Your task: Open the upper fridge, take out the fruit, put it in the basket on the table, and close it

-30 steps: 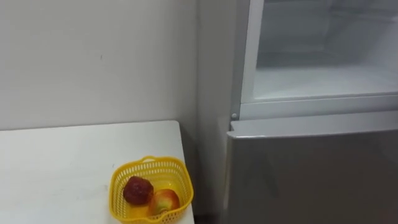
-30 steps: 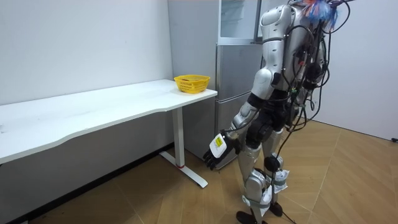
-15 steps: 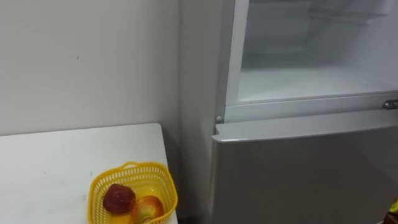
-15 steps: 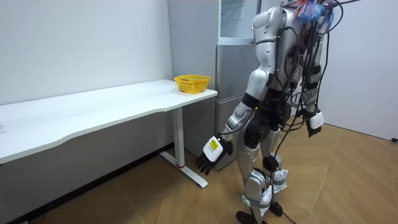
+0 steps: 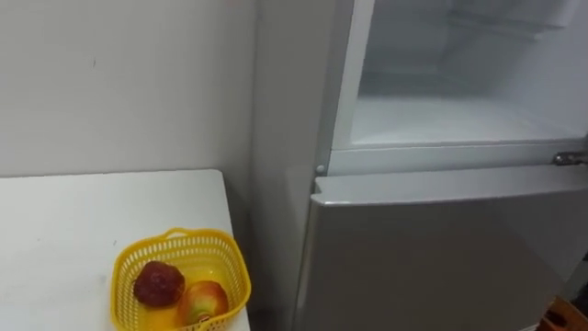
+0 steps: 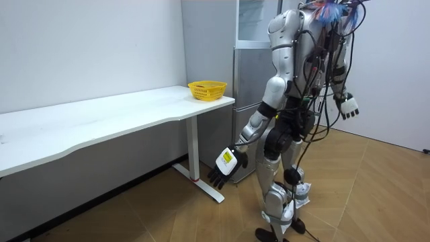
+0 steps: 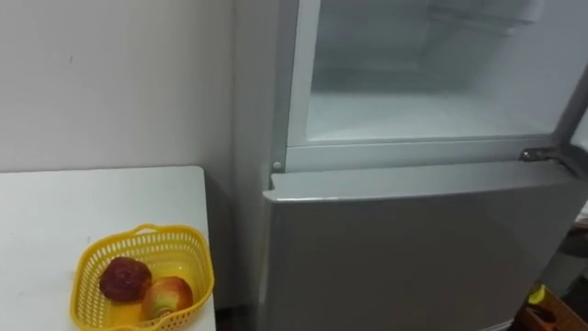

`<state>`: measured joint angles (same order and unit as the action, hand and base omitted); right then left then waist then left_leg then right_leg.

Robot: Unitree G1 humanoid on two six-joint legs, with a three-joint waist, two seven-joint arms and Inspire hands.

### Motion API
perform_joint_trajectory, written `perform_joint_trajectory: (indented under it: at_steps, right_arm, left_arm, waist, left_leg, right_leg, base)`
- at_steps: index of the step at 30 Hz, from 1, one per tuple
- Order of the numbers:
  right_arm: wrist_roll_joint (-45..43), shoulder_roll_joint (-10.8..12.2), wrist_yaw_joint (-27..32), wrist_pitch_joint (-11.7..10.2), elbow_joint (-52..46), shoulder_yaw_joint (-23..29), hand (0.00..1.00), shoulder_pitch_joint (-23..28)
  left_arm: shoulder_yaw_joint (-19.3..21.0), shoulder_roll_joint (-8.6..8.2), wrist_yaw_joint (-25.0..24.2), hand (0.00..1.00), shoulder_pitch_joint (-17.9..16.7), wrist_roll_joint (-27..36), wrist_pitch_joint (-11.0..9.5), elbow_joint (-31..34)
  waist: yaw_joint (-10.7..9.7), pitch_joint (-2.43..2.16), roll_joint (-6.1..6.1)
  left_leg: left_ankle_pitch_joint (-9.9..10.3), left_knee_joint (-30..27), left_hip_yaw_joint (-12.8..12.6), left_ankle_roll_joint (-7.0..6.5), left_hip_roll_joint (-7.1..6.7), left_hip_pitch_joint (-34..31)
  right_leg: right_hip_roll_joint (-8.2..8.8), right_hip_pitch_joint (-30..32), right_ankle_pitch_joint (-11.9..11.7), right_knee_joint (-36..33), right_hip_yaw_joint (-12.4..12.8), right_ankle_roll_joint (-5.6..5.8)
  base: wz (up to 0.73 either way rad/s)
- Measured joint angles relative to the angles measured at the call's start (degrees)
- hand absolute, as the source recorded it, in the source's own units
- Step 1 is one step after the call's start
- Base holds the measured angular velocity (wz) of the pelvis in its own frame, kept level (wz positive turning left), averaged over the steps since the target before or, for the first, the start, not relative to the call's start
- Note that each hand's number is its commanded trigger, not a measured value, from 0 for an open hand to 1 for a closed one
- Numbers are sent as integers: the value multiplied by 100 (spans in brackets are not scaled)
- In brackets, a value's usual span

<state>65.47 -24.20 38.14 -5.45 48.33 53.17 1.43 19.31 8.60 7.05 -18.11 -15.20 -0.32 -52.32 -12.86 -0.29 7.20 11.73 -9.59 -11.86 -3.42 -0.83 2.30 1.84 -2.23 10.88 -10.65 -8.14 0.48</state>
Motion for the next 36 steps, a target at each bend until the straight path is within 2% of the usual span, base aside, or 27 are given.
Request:
perform_joint_trajectory:
  at_steps: [1, 2, 5, 8, 11, 16, 22, 27, 36]
  right_arm:
    - [-30, -76, 68, -13, -3, 22, 0, -45]
    - [-37, -206, 169, -41, -13, 45, 0, -109]
    - [-41, -382, 327, -197, -194, 45, 0, -220]
    - [-34, -607, 348, -252, -255, 45, 0, -350]
    - [-81, -664, 430, -353, -664, 40, 0, -360]
    - [-385, -666, 529, -456, -1465, -25, 0, -351]
    - [-1776, -655, 806, -636, -2668, -485, 0, -321]
    - [-2492, -273, 926, -547, -3827, -744, 0, 20]
    - [-3297, -261, 1040, -489, -4511, -1398, 0, 264]
  left_arm:
    - [-7, 0, -3, 0, -2, -1, 0, 0]
    - [-15, 12, -3, 0, -23, -1, 1, 3]
    - [-26, 30, -5, 0, -76, -11, 3, 5]
    - [-25, 56, -17, 0, -64, -12, -9, 16]
    - [-23, 122, -37, 0, -38, -42, -23, 16]
    - [-32, 130, -35, 0, -21, -53, -108, 2]
    - [-287, 130, -39, 0, -24, -20, -109, -75]
    - [-395, 134, -173, 0, 1, -16, -129, -137]
    - [-376, 134, -270, 0, -12, -4, -277, -217]
  waist:
    - [-6, 1, 8]
    - [-16, -19, 58]
    - [-55, -14, 50]
    - [-62, -13, 21]
    - [-23, -15, -29]
    - [62, -6, -58]
    - [86, 12, -156]
    - [120, 2, -205]
    - [245, 19, -228]
  left_leg:
    - [0, 0, -2, 0, 0, -20]
    - [-1, -3, -2, -1, 0, -61]
    - [0, 8, -7, 0, 11, -83]
    - [0, 26, -37, 1, 12, -100]
    - [-1, 44, -72, 2, 17, -54]
    - [0, 39, -58, 0, 11, -65]
    - [-2, -7, -49, -2, 15, -72]
    - [-36, 6, -49, 14, 9, -55]
    - [-38, 45, -110, 16, 7, 34]
  right_leg:
    - [0, 23, -2, -1, 0, 2]
    - [-1, 28, -10, -11, -1, 3]
    - [-6, 57, -21, -18, 11, -6]
    - [-5, 106, -22, -55, 18, -7]
    - [-5, 111, -21, -105, 14, -7]
    - [4, 112, -22, -112, 11, -7]
    - [7, 125, -24, -140, 13, -12]
    - [7, 161, -7, -147, 4, -23]
    - [15, 174, 33, -216, 30, -28]
  base:
    - [0]
    - [0]
    - [0]
    - [-4]
    - [-5]
    - [-1]
    - [0]
    - [0]
    - [-3]
